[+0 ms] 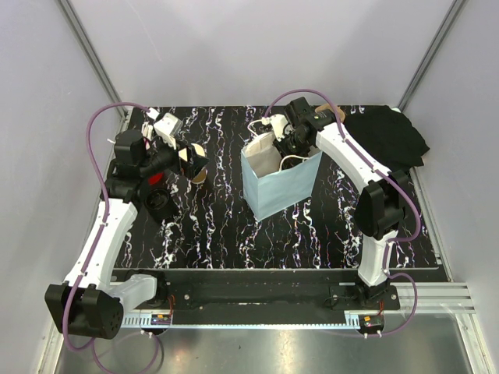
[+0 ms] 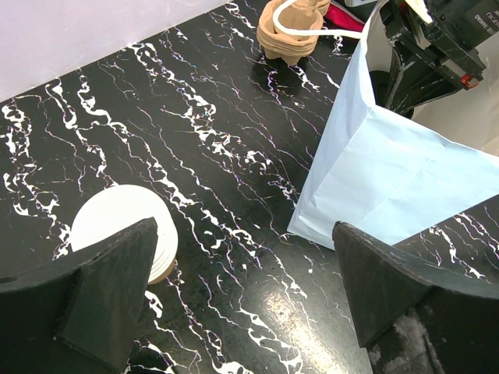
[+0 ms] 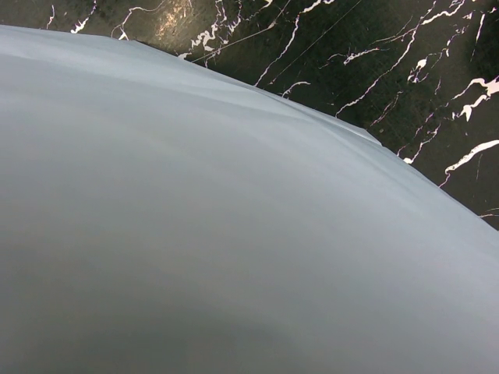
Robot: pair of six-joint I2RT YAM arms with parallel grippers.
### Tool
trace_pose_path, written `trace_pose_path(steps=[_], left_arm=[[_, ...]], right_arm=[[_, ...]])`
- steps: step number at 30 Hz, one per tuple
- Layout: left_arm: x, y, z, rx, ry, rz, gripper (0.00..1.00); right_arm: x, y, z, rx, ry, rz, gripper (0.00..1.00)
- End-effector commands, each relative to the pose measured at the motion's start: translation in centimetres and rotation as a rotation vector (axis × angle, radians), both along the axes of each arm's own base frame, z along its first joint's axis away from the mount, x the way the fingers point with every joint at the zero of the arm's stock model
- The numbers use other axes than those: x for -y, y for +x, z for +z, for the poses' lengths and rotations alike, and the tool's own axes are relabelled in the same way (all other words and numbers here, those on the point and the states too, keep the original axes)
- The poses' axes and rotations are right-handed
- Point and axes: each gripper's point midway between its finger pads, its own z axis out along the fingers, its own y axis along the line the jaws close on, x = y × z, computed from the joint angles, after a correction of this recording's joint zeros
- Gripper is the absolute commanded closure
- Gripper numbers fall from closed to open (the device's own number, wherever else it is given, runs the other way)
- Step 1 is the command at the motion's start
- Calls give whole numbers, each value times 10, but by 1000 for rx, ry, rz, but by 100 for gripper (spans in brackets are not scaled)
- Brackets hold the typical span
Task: Pack the takeout coffee
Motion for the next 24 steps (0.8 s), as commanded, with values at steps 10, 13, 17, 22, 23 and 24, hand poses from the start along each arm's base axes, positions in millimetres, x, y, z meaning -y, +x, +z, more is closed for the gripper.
trace_pose_path(steps=[10,13,17,22,23,24], left_arm=[[1,1,14,56,-24,-18,1],[2,1,14,54,-25,-20,1],[2,1,13,54,-25,-21,1],[1,1,13,53,-26,-19,1],[1,2,13,53,-25,-16,1],[2,2,14,55,-26,-19,1]], right_arm=[[0,-5,5,18,-7,17,100],[3,-3,0,17,-31,12,100],[5,-5,-5,7,-38,11,100],[6,-5,-7,6,-46,15,93],[7,-6,-8,3,-48,15,88],[6,-7,-7,4,-46,19,87]])
